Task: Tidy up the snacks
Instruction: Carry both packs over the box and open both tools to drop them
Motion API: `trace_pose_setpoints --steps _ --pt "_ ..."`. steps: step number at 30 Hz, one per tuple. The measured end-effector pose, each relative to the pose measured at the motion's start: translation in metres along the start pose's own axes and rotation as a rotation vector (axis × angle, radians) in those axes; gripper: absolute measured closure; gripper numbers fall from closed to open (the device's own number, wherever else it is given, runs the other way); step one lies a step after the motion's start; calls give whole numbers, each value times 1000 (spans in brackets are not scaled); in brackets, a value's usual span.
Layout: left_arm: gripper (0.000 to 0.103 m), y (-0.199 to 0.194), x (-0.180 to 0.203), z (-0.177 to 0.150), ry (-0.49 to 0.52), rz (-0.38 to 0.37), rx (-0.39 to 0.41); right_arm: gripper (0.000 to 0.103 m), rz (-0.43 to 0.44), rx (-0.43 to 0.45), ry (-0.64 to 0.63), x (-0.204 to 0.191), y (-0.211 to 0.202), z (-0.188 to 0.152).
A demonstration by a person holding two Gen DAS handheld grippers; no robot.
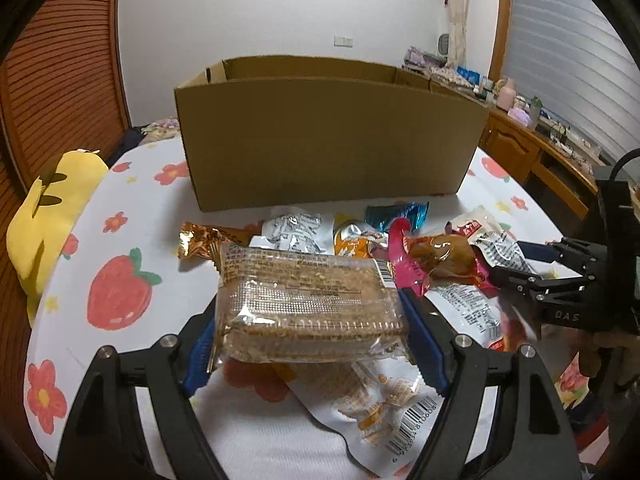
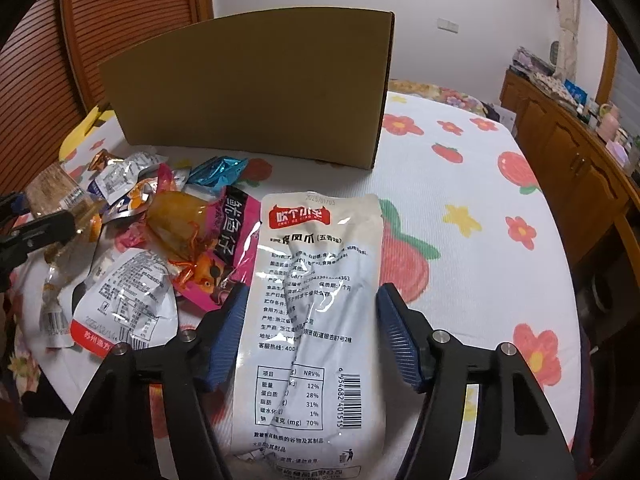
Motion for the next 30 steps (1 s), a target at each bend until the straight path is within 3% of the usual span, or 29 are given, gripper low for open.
trace_pose_setpoints --steps 4,12,21,30 --pt "23 -4 3 1 8 1 16 43 11 -4 -7 1 -1 0" --pt "23 -11 10 1 20 -3 38 43 40 11 13 3 -11 -3" --pt "23 -28 14 13 28 -12 85 43 46 82 26 8 -39 0" --pt "23 -44 13 48 66 -18 138 42 54 190 5 13 -83 30"
Point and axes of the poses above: each gripper's, at about its wrist camera, not at the fingertips, and y roughly the way its jaws point, x to its right, z to its top, the point moved 3 cm from there along y, roughly the way its jaws point, and after that the axes turned 9 degrees about -z, right-handed, at the moved point
